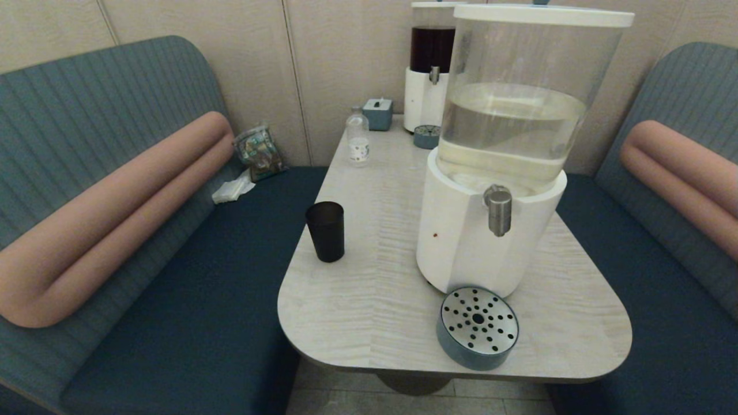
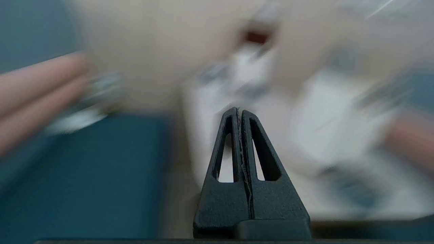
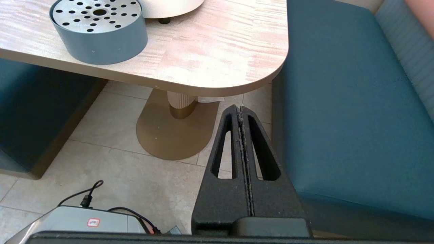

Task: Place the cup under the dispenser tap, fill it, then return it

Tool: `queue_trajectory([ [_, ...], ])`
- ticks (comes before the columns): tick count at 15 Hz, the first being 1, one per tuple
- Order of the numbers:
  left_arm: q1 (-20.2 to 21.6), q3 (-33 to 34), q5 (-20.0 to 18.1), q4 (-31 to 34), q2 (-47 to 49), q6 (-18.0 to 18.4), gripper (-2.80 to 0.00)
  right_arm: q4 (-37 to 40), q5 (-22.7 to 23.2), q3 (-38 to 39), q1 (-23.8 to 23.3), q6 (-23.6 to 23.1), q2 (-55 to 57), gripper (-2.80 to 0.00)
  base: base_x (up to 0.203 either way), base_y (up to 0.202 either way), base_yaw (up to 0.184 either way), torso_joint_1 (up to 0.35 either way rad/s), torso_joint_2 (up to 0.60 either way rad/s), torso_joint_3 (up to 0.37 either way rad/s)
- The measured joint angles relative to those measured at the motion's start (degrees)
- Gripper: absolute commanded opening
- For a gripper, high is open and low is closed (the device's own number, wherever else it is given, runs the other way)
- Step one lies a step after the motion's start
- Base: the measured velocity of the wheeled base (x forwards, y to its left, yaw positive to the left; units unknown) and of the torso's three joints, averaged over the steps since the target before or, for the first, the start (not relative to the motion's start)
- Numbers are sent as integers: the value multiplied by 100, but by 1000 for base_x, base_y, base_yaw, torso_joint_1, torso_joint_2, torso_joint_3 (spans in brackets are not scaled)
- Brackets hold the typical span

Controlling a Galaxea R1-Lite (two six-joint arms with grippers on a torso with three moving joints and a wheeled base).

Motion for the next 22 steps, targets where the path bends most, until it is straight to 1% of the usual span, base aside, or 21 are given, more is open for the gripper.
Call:
queue_trajectory([
  [1,-2,33,185,367,-41,436,-280,1,2,0,0,2,0,-280,0,0,0,0,0,0],
  [2,-2,42,349,743,-68,795,-280,1,0,-1,0,-2,0,-280,0,0,0,0,0,0],
  [4,-2,64,760,1448,-89,1333,-280,1,2,-1,2,-2,0,-280,0,0,0,0,0,0],
  [5,-2,70,919,1728,-94,1505,-280,1,2,-4,2,0,0,-280,0,0,0,0,0,0],
  [6,-2,70,960,1965,-97,1557,-280,1,2,-4,0,0,0,-280,0,0,0,0,0,0],
  [8,-2,75,917,2158,-97,1498,-280,1,2,-1,0,-2,0,-280,0,0,0,0,0,0],
  [10,-2,42,834,2578,-97,1338,-280,1,1,-1,0,-5,0,-280,0,0,0,0,0,0],
  [11,-2,31,822,2673,-97,1289,-280,1,2,0,0,-4,0,-280,0,0,0,0,0,0],
  [22,-2,4,860,2660,-99,1247,-280,0,2,2,2,6,0,-280,0,0,0,0,0,0],
])
